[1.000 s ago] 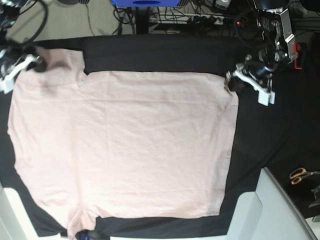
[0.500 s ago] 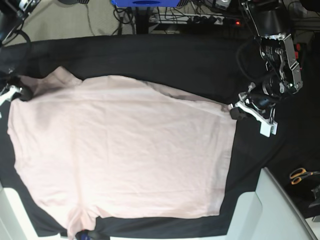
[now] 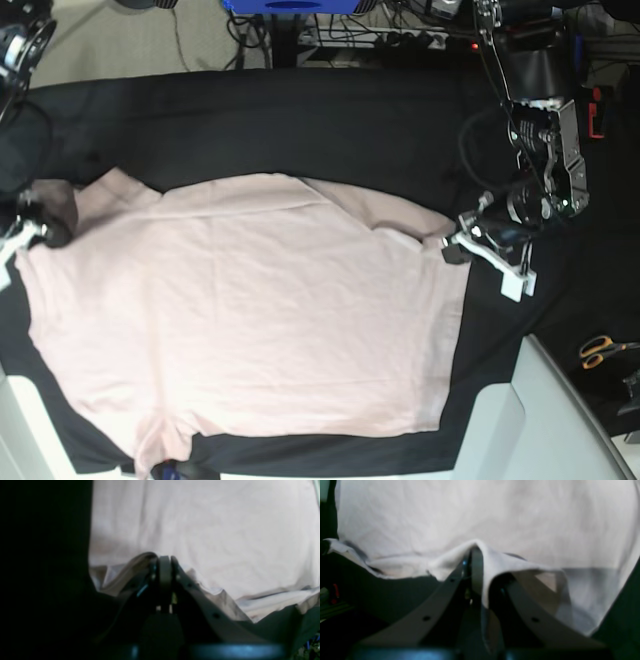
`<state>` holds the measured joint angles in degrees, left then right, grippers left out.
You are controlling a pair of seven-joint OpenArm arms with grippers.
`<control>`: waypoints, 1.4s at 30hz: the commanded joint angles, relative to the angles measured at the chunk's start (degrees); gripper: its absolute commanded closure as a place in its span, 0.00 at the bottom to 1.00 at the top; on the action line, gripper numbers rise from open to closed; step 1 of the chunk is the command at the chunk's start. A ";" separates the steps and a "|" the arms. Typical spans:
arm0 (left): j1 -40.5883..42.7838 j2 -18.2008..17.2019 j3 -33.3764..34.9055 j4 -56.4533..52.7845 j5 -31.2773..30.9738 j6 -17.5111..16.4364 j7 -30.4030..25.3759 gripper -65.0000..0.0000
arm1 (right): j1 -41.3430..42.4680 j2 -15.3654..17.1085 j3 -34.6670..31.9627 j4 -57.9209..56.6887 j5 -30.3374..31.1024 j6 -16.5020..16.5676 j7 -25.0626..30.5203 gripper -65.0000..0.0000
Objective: Fold the T-shirt properly
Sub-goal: 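Drag the held shirt edge away from the robot with both grippers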
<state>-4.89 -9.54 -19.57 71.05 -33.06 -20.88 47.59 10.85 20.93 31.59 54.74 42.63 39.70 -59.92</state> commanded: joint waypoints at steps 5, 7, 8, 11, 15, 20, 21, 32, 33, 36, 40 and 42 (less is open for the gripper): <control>-2.90 -0.70 0.28 -1.29 -0.57 2.55 -0.87 1.00 | 5.28 2.76 -4.74 -4.76 1.19 0.30 5.81 0.99; -4.04 -0.70 0.28 -3.31 -0.57 3.17 -0.96 1.00 | 6.51 2.94 -6.67 -6.52 1.19 0.30 8.01 0.99; -4.39 -0.70 0.28 -4.10 -0.57 3.17 -0.96 1.00 | 6.86 3.20 -7.29 -7.14 1.19 0.30 8.98 0.99; -5.71 -0.70 0.28 -5.60 -0.57 3.26 -1.57 1.00 | 8.97 3.82 -10.63 -9.86 1.19 0.30 12.05 0.99; -6.85 -0.61 2.12 -7.62 5.15 3.26 -4.21 1.00 | 11.70 4.00 -14.93 -13.82 1.19 0.30 15.57 0.99; -7.64 -0.35 3.35 -10.61 7.08 3.26 -7.20 1.00 | 13.19 4.00 -18.10 -14.26 1.19 0.30 18.65 0.99; -7.82 -0.35 3.35 -11.05 7.08 3.26 -7.46 1.00 | 13.54 4.00 -18.54 -14.35 1.19 0.30 19.17 0.99; -12.65 -0.61 3.44 -18.34 7.61 3.26 -12.56 1.00 | 15.65 4.00 -18.54 -19.80 1.19 0.30 24.62 0.99; -12.83 -0.61 3.44 -18.43 7.61 3.17 -13.18 1.00 | 15.74 4.00 -18.54 -20.15 1.19 0.30 25.50 0.99; -13.44 -0.53 4.76 -19.49 7.61 3.17 -13.97 1.00 | 15.74 4.00 -18.54 -20.24 1.19 0.30 27.35 0.99; -14.24 -0.61 7.92 -20.10 7.61 3.17 -18.54 1.00 | 15.74 4.00 -18.54 -20.32 1.19 0.30 29.64 1.00; -14.50 -0.61 7.84 -20.80 7.43 3.17 -19.42 1.00 | 15.74 4.00 -18.54 -20.41 1.19 0.30 30.87 1.00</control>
<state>-17.98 -9.43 -11.55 49.52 -24.99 -17.54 29.17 24.86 23.66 12.88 33.61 42.59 39.48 -30.76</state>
